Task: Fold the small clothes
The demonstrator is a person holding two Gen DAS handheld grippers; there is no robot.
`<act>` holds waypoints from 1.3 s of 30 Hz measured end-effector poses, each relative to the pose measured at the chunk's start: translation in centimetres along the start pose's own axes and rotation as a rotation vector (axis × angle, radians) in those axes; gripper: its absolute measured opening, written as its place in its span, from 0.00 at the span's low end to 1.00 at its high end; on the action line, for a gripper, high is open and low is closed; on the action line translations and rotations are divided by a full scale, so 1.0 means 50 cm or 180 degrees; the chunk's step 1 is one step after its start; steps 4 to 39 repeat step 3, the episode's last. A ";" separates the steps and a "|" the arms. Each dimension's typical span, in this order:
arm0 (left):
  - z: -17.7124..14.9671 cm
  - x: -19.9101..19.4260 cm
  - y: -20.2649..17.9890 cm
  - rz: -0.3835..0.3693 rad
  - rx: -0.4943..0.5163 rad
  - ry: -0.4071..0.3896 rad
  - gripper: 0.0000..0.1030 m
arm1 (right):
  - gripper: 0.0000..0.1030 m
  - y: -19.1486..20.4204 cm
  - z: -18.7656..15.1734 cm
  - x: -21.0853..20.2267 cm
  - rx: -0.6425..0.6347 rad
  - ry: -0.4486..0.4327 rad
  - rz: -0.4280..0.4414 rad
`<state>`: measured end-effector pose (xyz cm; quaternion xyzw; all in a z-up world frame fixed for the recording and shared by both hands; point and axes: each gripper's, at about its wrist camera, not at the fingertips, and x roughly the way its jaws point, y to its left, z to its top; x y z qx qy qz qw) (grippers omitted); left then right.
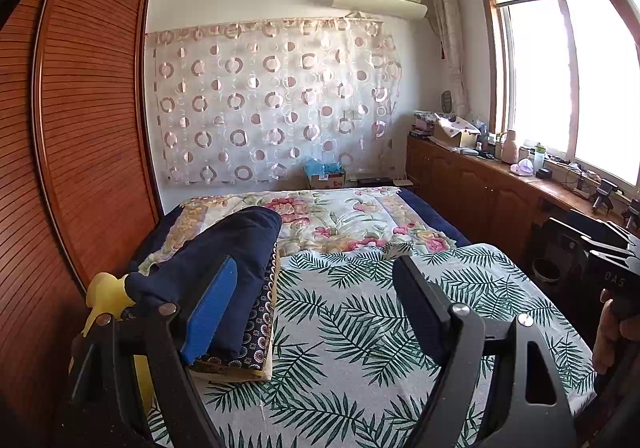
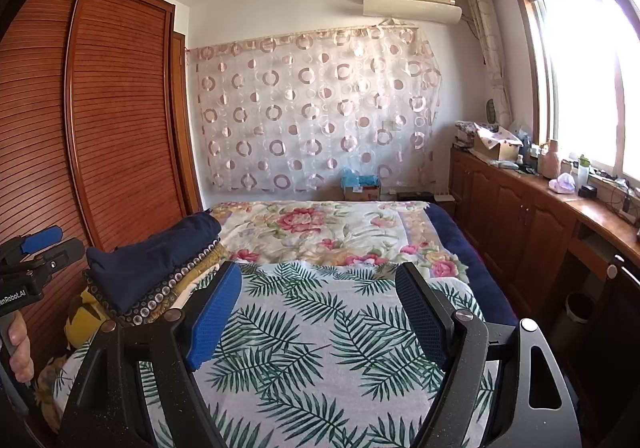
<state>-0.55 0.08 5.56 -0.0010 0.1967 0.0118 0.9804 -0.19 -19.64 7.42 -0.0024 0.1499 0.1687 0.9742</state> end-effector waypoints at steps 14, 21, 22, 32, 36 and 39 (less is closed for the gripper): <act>0.002 0.000 0.003 -0.0003 -0.0002 -0.0001 0.78 | 0.79 -0.002 0.000 0.001 -0.0002 0.0000 0.0001; 0.002 0.000 0.003 -0.0003 -0.0002 -0.0001 0.78 | 0.79 -0.002 0.000 0.001 -0.0002 0.0000 0.0001; 0.002 0.000 0.003 -0.0003 -0.0002 -0.0001 0.78 | 0.79 -0.002 0.000 0.001 -0.0002 0.0000 0.0001; 0.002 0.000 0.003 -0.0003 -0.0002 -0.0001 0.78 | 0.79 -0.002 0.000 0.001 -0.0002 0.0000 0.0001; 0.002 0.000 0.003 -0.0003 -0.0002 -0.0001 0.78 | 0.79 -0.002 0.000 0.001 -0.0002 0.0000 0.0001; 0.002 0.000 0.003 -0.0003 -0.0002 -0.0001 0.78 | 0.79 -0.002 0.000 0.001 -0.0002 0.0000 0.0001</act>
